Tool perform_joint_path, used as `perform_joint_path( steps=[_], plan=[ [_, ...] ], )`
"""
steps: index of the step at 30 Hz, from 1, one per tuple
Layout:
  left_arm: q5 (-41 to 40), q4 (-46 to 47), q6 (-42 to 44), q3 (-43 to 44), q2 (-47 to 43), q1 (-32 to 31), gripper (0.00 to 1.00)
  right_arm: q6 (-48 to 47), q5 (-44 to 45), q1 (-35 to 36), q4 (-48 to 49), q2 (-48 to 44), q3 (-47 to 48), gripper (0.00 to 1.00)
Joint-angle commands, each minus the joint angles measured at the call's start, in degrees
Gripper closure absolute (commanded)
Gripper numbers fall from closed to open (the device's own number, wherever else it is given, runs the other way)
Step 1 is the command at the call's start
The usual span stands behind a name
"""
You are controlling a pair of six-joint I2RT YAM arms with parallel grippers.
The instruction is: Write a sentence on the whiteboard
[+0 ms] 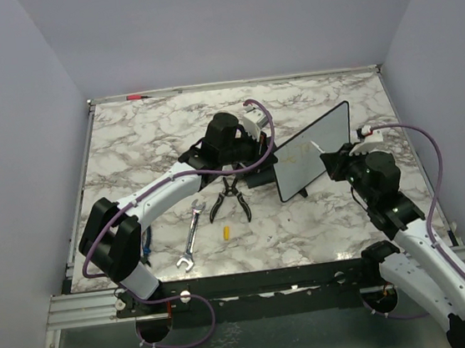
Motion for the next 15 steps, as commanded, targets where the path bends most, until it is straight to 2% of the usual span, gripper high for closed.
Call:
perform_joint_path(
  steps=[1, 15],
  plan=[
    [2.53, -1.73, 0.88, 1.1, -0.82, -0.77, 1.0, 1.15, 5.54, 0.02, -1.97, -1.03, 1.43, 0.99],
    [2.62, -1.73, 0.88, 1.1, -0.59, -0.8, 1.0, -0.07, 1.75, -0.01, 2.72, 1.81, 1.2, 0.99]
  ],
)
